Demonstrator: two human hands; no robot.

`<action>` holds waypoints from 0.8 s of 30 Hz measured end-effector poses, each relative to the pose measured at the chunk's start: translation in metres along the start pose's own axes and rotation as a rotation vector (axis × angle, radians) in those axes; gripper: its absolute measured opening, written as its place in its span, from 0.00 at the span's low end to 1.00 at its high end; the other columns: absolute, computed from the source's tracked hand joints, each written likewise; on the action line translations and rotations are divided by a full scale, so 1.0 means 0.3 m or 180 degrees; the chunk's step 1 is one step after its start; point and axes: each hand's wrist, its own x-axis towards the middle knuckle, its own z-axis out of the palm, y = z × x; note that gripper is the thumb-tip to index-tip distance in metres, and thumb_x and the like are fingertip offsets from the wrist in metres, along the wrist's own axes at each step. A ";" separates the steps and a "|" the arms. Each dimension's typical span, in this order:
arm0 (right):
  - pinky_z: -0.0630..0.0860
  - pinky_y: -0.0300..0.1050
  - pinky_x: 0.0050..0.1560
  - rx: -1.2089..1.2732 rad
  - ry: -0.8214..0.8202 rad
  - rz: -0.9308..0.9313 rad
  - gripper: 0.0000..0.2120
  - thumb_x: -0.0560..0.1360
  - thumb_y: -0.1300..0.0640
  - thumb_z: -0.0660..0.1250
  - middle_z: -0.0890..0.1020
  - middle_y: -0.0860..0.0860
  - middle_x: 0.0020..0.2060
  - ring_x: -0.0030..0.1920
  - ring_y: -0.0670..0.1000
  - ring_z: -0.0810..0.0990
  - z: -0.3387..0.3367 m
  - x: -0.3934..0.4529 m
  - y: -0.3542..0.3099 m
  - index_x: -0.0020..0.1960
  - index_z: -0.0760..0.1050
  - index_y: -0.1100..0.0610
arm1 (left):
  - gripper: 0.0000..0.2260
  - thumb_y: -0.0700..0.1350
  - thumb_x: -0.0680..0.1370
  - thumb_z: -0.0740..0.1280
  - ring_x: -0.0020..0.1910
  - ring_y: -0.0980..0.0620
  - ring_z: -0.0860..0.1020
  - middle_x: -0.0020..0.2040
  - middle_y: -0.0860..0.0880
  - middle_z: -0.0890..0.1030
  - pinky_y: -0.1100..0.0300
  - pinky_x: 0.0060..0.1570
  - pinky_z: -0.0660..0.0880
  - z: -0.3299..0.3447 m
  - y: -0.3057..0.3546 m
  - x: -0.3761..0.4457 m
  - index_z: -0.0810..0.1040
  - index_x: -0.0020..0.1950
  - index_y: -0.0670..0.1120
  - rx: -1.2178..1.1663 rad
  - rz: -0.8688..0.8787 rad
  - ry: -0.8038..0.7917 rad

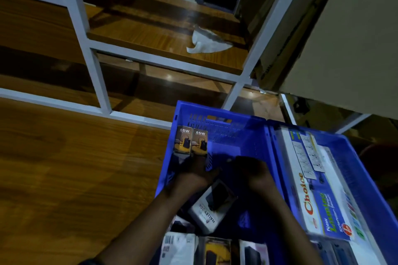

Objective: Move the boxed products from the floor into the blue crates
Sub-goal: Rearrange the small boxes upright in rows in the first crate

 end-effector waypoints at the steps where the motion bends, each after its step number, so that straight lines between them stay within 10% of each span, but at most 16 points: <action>1: 0.77 0.50 0.45 0.0040 0.0021 0.0071 0.17 0.75 0.49 0.73 0.87 0.60 0.40 0.40 0.49 0.82 -0.010 -0.039 0.043 0.44 0.85 0.64 | 0.25 0.72 0.68 0.65 0.46 0.49 0.85 0.41 0.51 0.85 0.57 0.42 0.79 -0.009 0.014 -0.006 0.82 0.46 0.51 0.0053 -0.0045 0.0033; 7: 0.69 0.28 0.26 -0.0085 -0.0534 0.1049 0.14 0.75 0.47 0.74 0.82 0.49 0.38 0.34 0.40 0.79 0.056 -0.106 0.193 0.52 0.82 0.58 | 0.31 0.74 0.71 0.66 0.37 0.45 0.80 0.30 0.48 0.72 0.57 0.31 0.66 -0.049 0.024 -0.042 0.70 0.30 0.46 0.0831 -0.0046 0.0097; 13: 0.78 0.45 0.36 -0.0057 -0.0728 0.0862 0.20 0.75 0.42 0.73 0.85 0.54 0.39 0.39 0.47 0.83 0.119 -0.115 0.201 0.49 0.83 0.61 | 0.30 0.67 0.74 0.69 0.32 0.44 0.74 0.27 0.46 0.68 0.55 0.34 0.65 -0.046 0.057 -0.100 0.68 0.28 0.44 0.1200 -0.0070 -0.0197; 18: 0.60 0.32 0.19 0.0380 -0.0168 0.0726 0.25 0.69 0.45 0.80 0.72 0.47 0.19 0.17 0.39 0.68 0.093 -0.128 0.170 0.28 0.70 0.57 | 0.30 0.65 0.76 0.70 0.25 0.48 0.71 0.22 0.46 0.65 0.57 0.30 0.63 -0.021 0.038 -0.179 0.72 0.27 0.42 0.0512 -0.0064 0.0097; 24: 0.59 0.43 0.31 0.1859 0.0449 0.0349 0.26 0.69 0.45 0.80 0.65 0.47 0.23 0.28 0.47 0.61 0.049 -0.132 0.110 0.27 0.66 0.54 | 0.28 0.71 0.68 0.72 0.37 0.46 0.81 0.33 0.46 0.81 0.54 0.40 0.75 -0.082 0.085 -0.271 0.82 0.42 0.44 -0.1312 -0.0684 0.0147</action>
